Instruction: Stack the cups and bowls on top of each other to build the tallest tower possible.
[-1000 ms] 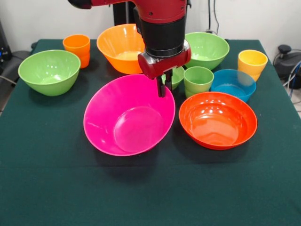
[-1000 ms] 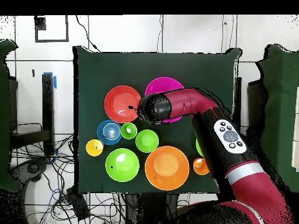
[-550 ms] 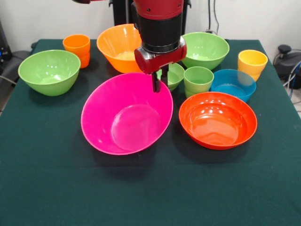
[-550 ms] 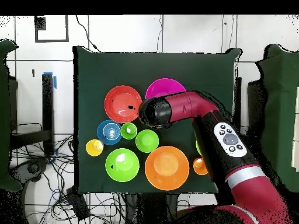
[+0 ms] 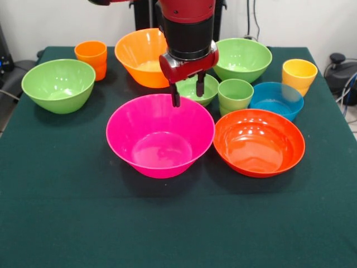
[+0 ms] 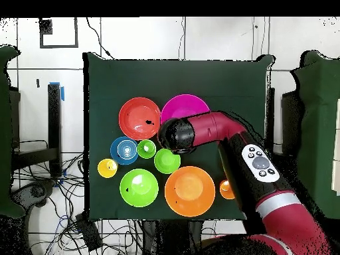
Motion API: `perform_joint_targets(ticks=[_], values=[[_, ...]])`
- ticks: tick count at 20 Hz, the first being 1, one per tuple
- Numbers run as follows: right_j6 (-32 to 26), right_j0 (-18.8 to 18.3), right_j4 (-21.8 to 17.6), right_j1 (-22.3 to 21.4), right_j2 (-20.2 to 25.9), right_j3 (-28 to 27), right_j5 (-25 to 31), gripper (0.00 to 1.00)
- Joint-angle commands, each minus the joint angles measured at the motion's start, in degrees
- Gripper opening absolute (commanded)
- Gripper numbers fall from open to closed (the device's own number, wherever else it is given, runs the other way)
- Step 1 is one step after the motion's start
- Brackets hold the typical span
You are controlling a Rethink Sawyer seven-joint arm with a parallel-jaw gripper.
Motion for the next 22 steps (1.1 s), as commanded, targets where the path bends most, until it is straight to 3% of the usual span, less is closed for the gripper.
perform_joint_targets(ticks=[1,5,10,14,22], values=[[4.5,2.5,-5.2,1.4,-4.3,5.6,-6.0,1.0],[5.0,2.9,-2.4,-1.1,-5.0,7.9,-3.8,1.0],[4.8,2.6,2.2,-9.2,-2.3,11.3,-2.6,1.0],[4.2,2.9,2.7,-13.0,-0.8,11.7,-4.5,1.0],[8.1,5.2,1.8,-15.6,-2.7,15.6,-9.6,1.0]])
